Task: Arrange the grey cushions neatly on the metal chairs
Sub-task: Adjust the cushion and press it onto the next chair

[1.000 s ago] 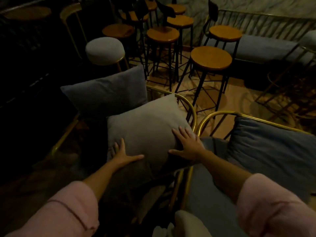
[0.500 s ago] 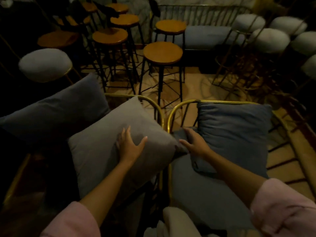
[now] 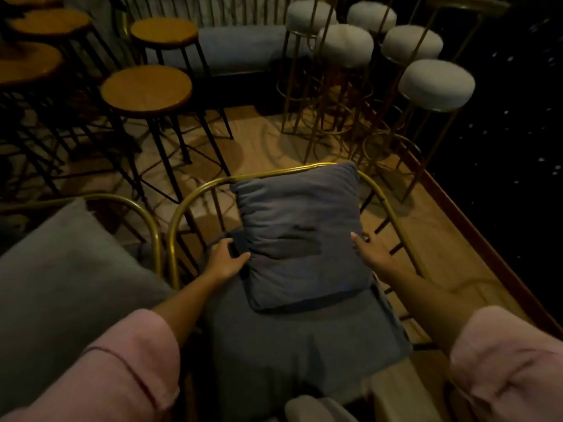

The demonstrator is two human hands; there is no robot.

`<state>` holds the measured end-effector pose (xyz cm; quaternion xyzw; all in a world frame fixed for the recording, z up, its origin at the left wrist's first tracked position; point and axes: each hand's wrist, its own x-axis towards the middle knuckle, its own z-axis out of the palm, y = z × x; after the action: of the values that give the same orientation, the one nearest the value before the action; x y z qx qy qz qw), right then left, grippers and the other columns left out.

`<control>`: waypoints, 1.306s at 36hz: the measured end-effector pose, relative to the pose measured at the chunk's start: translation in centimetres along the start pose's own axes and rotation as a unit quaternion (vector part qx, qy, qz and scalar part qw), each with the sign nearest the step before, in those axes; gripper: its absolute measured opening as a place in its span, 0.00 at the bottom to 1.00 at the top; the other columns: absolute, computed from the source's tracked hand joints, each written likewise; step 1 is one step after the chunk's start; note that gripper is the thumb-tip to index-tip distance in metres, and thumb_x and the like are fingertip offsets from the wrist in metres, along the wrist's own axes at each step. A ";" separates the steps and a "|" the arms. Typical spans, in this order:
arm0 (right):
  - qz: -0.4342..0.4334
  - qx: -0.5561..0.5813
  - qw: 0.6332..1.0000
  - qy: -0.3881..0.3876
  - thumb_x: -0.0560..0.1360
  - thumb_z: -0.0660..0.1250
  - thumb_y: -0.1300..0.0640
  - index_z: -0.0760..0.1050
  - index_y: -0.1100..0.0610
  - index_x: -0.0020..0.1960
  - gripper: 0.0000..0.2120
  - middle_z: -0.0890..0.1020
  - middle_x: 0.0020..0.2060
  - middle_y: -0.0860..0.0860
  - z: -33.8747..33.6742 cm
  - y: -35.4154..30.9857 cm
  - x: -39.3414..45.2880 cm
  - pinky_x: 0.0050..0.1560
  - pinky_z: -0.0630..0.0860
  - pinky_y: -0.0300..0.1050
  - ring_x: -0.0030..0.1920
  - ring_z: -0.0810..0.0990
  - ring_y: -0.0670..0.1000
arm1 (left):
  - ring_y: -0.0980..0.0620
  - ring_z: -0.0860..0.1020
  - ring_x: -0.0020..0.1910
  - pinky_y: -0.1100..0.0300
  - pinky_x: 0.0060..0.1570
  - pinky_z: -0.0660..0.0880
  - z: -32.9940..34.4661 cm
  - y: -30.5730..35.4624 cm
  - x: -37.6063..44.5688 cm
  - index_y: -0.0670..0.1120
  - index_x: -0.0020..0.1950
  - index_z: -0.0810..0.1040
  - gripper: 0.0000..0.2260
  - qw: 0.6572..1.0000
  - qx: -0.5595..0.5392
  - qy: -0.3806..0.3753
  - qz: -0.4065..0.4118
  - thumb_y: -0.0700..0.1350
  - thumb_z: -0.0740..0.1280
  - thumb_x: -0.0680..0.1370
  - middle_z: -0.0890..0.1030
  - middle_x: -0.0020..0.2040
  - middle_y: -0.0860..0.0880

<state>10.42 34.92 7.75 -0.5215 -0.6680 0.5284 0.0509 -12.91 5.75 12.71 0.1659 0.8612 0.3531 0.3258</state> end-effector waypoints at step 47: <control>-0.047 0.085 0.994 -0.050 0.70 0.73 0.40 0.68 0.48 0.73 0.35 0.76 0.68 0.47 -3.9 -0.3 12.4 0.65 0.75 0.50 0.67 0.75 0.52 | 0.48 0.74 0.68 0.58 0.60 0.72 12.4 0.1 9.6 0.46 0.74 0.68 0.29 0.935 -0.325 0.112 -0.083 0.53 0.70 0.76 0.74 0.71 0.46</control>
<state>7.02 46.82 3.66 -0.4562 -0.6464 0.6056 0.0861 -11.52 17.00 1.85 -0.0622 0.7414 0.6013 0.2913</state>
